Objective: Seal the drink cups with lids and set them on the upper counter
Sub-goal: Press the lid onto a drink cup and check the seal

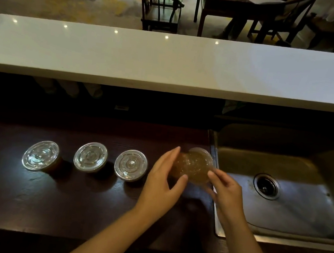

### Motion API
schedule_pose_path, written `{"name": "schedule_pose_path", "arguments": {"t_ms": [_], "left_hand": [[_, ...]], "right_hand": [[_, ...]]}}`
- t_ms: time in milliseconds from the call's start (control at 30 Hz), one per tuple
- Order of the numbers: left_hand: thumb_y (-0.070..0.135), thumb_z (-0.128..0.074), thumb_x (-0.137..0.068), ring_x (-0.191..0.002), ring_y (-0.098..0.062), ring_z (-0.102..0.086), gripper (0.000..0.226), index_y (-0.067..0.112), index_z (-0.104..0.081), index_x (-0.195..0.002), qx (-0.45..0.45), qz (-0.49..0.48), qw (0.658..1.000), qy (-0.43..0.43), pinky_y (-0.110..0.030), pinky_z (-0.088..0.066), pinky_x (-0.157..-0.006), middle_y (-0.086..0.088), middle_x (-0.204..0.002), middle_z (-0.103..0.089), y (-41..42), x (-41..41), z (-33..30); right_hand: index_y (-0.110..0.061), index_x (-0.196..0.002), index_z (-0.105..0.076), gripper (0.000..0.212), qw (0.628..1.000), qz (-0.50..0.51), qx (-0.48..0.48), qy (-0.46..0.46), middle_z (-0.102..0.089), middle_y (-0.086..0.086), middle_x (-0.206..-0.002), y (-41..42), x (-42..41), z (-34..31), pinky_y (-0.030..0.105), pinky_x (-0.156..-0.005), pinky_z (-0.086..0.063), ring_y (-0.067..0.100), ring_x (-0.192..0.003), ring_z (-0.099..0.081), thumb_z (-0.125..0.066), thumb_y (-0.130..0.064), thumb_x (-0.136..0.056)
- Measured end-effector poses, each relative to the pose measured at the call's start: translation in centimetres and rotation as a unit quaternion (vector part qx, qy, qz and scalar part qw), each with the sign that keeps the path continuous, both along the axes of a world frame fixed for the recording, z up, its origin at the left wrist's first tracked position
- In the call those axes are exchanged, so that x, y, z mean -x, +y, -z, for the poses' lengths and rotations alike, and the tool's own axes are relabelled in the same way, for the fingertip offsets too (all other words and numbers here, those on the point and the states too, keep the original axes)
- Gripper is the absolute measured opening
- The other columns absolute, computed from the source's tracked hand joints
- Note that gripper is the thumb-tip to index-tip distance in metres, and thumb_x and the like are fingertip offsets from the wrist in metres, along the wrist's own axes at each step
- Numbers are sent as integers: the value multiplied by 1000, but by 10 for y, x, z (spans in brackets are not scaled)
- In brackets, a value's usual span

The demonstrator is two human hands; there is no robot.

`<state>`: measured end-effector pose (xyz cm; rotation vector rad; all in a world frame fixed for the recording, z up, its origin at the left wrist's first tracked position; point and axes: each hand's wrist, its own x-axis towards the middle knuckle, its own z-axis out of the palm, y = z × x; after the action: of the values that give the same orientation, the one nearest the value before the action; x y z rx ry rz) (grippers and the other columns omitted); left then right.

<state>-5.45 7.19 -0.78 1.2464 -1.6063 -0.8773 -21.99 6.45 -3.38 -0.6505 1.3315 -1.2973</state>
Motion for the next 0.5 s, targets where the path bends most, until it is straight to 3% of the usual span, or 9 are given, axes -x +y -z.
{"name": "schedule_pose_path", "arguments": {"t_ms": [100, 200, 367, 433, 500], "left_hand": [[26, -54, -85, -140, -12, -19, 62, 9, -34, -141, 108, 99, 979, -139, -22, -17, -113, -3, -149, -31, -2, -9, -9], [26, -53, -87, -143, -16, -10, 63, 8, -29, -143, 148, 185, 942, -239, -24, -15, -114, -4, -152, -24, -10, -27, -8], [32, -47, -89, -142, -22, -15, 57, 14, -33, -141, 169, 228, 894, -346, -45, -37, -106, -7, -150, -31, -20, -48, -9], [33, -46, -89, -140, -25, -21, 55, 13, -37, -139, 181, 225, 882, -372, -48, -44, -99, -9, -147, -36, -19, -53, -8], [34, -46, -89, -138, -27, -27, 53, 12, -42, -137, 190, 219, 874, -390, -49, -48, -93, -10, -145, -40, -16, -56, -8]], "right_hand": [[-6, -103, -63, 25, 982, 24, -48, -179, -69, 14, -103, 4, -11, 4, 26, -66, -56, 24, -96, -66, -60, -12, -79], [-5, -100, -62, 27, 951, 22, -74, -299, -73, 12, -92, 7, -24, 8, 29, -64, -58, 21, -86, -70, -59, -12, -74], [-2, -101, -63, 35, 915, 12, -155, -373, -72, 17, -91, 12, -42, 24, 30, -58, -58, 24, -81, -71, -67, -9, -68], [0, -94, -69, 54, 901, 2, -163, -403, -72, 19, -92, 13, -48, 32, 32, -56, -57, 26, -81, -71, -89, -7, -44], [0, -82, -74, 70, 891, -7, -164, -424, -72, 19, -90, 14, -53, 41, 33, -55, -57, 27, -79, -71, -95, -8, -16]]}}
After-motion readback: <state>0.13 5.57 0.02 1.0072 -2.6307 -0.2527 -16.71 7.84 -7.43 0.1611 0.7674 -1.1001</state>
